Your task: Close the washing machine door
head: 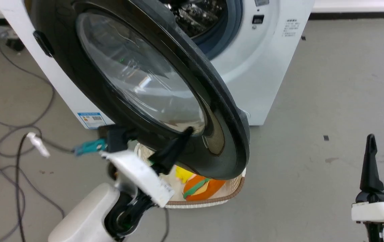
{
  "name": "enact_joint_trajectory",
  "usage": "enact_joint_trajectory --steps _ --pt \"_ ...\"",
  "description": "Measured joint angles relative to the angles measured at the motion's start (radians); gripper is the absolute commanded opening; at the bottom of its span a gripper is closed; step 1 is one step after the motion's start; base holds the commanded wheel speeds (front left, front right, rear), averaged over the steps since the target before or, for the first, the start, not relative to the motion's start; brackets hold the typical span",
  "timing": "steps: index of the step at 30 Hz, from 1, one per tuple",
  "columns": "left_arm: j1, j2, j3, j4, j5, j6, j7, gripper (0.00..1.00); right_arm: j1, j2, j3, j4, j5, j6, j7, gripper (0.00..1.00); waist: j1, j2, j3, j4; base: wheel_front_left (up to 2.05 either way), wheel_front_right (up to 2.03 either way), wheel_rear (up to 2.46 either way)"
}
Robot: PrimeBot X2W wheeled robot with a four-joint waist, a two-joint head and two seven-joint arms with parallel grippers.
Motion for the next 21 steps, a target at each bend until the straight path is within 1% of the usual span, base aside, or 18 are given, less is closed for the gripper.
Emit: enact_joint_trajectory --steps 2,3,4,7,9,10,11,12,13,14,15,16,17,19,21 --pt "0.004 0.019 -0.005 0.046 0.095 0.000 -0.109 0.00 0.007 0.000 -0.001 0.000 0.000 0.000 0.000 1.00 0.0000 0.0000 -0.016 0.004 0.00 0.00 0.00" --pt "0.008 0.020 0.002 0.074 0.123 0.003 -0.156 0.00 0.010 0.000 -0.001 0.000 0.000 0.000 0.000 1.00 0.0000 0.0000 -0.024 0.007 0.00 0.00 0.00" --pt "0.011 0.021 0.009 0.101 0.166 0.028 -0.189 0.00 0.014 0.000 0.000 0.000 0.000 0.000 0.000 1.00 0.0000 0.0000 -0.032 0.010 0.00 0.00 0.00" --pt "0.012 0.016 0.053 0.141 0.339 0.155 -0.229 0.00 0.025 0.000 0.001 -0.003 -0.003 0.000 0.000 1.00 0.0000 0.0000 -0.055 0.020 0.00 0.00 0.00" --pt "0.022 -0.001 0.126 0.114 0.455 0.235 -0.231 0.00 0.028 0.000 0.003 -0.008 -0.004 0.000 0.000 1.00 0.0000 0.0000 -0.066 0.028 0.00 0.00 0.00" --pt "0.034 -0.013 0.170 0.090 0.505 0.268 -0.231 0.00 0.028 0.000 0.006 -0.013 -0.007 0.000 0.000 1.00 0.0000 0.0000 -0.071 0.031 0.00 0.00 0.00" --pt "0.053 -0.028 0.215 0.066 0.556 0.299 -0.231 0.00 0.029 0.000 0.009 -0.017 -0.010 0.000 0.000 1.00 -0.0001 0.0000 -0.074 0.033 0.00 0.00 0.00" --pt "0.074 -0.035 0.240 0.049 0.609 0.322 -0.231 0.00 0.031 0.000 0.012 -0.023 -0.011 0.000 0.000 1.00 0.0000 0.0000 -0.078 0.034 0.00 0.00 0.00" --pt "0.074 -0.035 0.240 0.049 0.609 0.322 -0.231 0.00 0.031 0.000 0.012 -0.023 -0.011 0.000 0.000 1.00 0.0000 0.0000 -0.078 0.034 0.00 0.00 0.00" --pt "0.128 -0.047 0.288 0.029 0.706 0.361 -0.231 0.00 0.038 0.000 0.021 -0.033 -0.021 0.000 0.000 1.00 0.0000 0.0000 -0.083 0.035 0.00 0.00 0.00" --pt "0.155 -0.055 0.307 0.019 0.737 0.372 -0.231 0.00 0.039 0.000 0.025 -0.035 -0.022 0.000 0.000 1.00 0.0000 0.0000 -0.086 0.034 0.00 0.00 0.00" --pt "0.179 -0.059 0.319 0.013 0.771 0.378 -0.231 0.29 0.040 0.000 0.030 -0.040 -0.025 0.000 0.000 1.00 0.0000 0.0000 -0.088 0.034 0.00 0.00 0.00" --pt "0.203 -0.063 0.328 0.000 0.805 0.379 -0.231 1.00 0.043 0.000 0.035 -0.044 -0.030 0.000 0.000 1.00 -0.0001 0.0000 -0.091 0.033 0.00 0.00 0.00" --pt "0.243 -0.085 0.356 -0.020 0.837 0.376 -0.231 1.00 0.049 0.000 0.044 -0.052 -0.032 0.000 0.000 1.00 -0.0001 0.0000 -0.097 0.033 0.00 0.00 0.00" --pt "0.274 -0.098 0.378 -0.029 0.872 0.361 -0.231 1.00 0.058 0.000 0.053 -0.058 -0.040 0.000 0.000 1.00 0.0000 0.0000 -0.101 0.033 0.00 0.00 0.00"
